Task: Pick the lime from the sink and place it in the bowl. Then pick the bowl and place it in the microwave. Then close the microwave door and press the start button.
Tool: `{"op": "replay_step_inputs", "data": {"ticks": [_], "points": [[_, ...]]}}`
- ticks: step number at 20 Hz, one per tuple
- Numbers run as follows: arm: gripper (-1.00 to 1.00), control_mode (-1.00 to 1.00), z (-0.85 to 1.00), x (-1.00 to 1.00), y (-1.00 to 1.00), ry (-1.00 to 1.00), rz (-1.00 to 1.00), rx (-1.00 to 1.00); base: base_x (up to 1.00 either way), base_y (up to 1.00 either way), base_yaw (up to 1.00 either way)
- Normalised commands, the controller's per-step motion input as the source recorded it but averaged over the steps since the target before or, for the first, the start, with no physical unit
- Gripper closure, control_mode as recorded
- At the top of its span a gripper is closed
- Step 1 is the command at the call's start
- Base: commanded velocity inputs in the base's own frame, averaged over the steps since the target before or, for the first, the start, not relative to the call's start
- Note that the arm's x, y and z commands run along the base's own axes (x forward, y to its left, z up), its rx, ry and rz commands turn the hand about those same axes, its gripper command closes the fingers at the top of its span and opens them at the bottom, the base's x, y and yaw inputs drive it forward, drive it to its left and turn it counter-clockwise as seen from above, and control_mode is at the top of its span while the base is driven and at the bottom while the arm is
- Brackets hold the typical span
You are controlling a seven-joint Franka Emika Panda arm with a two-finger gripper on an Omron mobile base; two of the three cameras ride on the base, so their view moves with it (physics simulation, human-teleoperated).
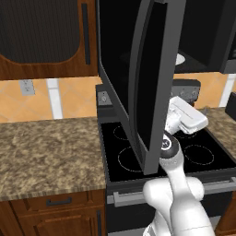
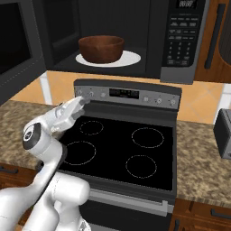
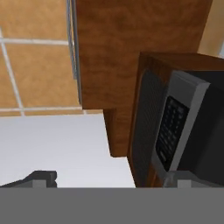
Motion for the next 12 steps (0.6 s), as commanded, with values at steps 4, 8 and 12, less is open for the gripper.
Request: {"op": "replay_step_inputs", "data": {"ticks": [4, 8, 12], "points": [[-1.00, -1.00, 0.00, -0.49, 0.83, 0.00, -0.09, 0.00, 0.00, 0.00, 0.00], [-1.00, -1.00, -0.45, -0.03, 0.43, -0.15, -0.07, -0.17, 0.00, 0.00, 0.00], [-1.00, -1.00, -0.18, -0.01, 0.37, -0.21, -0.09, -0.28, 0.00, 0.00, 0.00]]}}
